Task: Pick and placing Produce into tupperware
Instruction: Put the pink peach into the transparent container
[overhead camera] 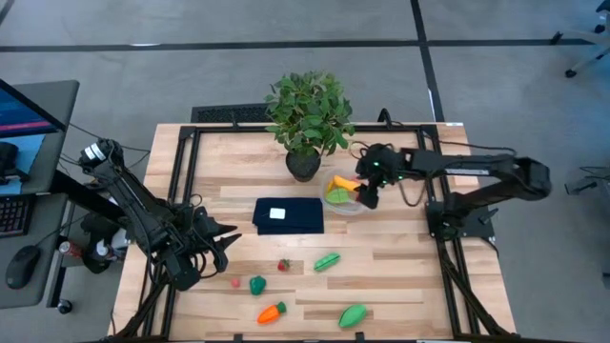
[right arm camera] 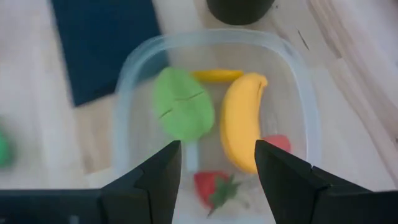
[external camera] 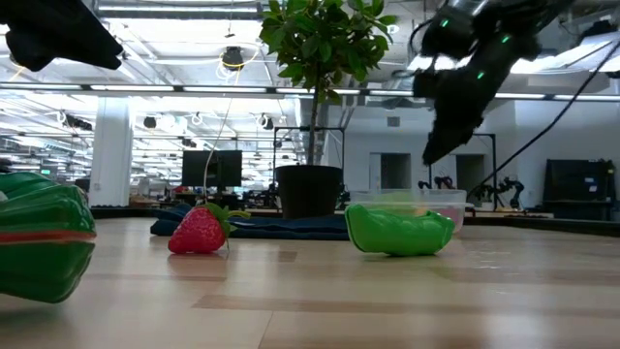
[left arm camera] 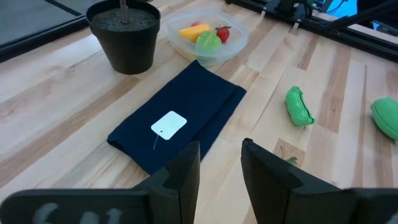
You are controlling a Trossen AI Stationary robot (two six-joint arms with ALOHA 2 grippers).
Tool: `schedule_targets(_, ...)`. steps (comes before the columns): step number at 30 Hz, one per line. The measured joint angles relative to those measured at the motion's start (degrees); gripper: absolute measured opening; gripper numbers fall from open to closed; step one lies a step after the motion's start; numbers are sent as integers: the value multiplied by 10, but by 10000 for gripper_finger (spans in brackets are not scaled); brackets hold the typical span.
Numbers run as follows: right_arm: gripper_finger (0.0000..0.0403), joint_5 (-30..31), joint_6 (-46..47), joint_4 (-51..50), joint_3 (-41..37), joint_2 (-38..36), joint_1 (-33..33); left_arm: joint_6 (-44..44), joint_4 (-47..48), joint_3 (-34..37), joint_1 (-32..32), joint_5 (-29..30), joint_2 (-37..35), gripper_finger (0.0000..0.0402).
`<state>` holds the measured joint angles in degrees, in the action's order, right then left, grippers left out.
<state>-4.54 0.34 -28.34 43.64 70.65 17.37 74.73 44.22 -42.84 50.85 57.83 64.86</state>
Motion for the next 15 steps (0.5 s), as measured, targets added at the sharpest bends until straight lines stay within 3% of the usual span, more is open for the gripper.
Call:
schedule_targets(12, 191, 19, 130, -134, 0, -211, -120, -3, 15, 0, 0, -3, 0, 107)
schedule_targets(15, 188, 39, 178, -162, 0, -246, -164, -3, 14, 0, 0, -31, 0, 107)
